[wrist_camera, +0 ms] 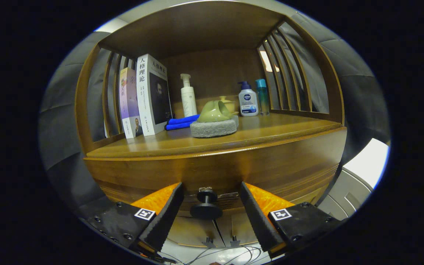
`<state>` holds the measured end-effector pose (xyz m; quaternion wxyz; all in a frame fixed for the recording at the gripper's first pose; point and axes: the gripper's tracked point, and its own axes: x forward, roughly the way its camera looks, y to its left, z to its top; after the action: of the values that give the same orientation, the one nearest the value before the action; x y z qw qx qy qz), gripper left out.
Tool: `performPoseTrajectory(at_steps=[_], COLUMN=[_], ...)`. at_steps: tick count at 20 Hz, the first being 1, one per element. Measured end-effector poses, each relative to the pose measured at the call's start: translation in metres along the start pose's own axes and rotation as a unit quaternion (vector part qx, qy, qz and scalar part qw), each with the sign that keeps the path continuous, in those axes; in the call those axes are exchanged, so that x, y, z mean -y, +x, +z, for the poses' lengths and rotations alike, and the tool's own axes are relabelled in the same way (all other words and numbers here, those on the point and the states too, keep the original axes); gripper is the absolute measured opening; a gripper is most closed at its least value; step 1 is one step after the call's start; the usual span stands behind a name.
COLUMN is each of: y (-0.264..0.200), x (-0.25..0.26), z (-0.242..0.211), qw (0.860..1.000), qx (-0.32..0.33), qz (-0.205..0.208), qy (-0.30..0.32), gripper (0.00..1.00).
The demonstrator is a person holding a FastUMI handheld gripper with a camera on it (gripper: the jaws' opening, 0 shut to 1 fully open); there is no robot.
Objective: Pull open the drawer, take out the items inside it, and place them on the countertop above the cabinet.
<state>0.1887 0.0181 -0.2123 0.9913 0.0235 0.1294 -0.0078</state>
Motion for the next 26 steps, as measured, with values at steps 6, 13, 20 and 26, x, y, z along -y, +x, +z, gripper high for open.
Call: performPoseTrajectory(at_steps=[6, 13, 20, 26], y=[-0.014, -0.093, -0.192, -0.261], x=[0.007, -0.017, -0.039, -0.021], z=[0.010, 0.068, 0.108, 0.110], qw=[1.000, 0.997, 0.991, 0.988], qx=[-0.008, 0.040, 0.078, 0.110], qz=[-0.010, 0.022, 0.064, 0.065], qy=[-0.010, -0.070, -0.089, -0.081], gripper=[0.96, 0.98, 0.98, 1.00])
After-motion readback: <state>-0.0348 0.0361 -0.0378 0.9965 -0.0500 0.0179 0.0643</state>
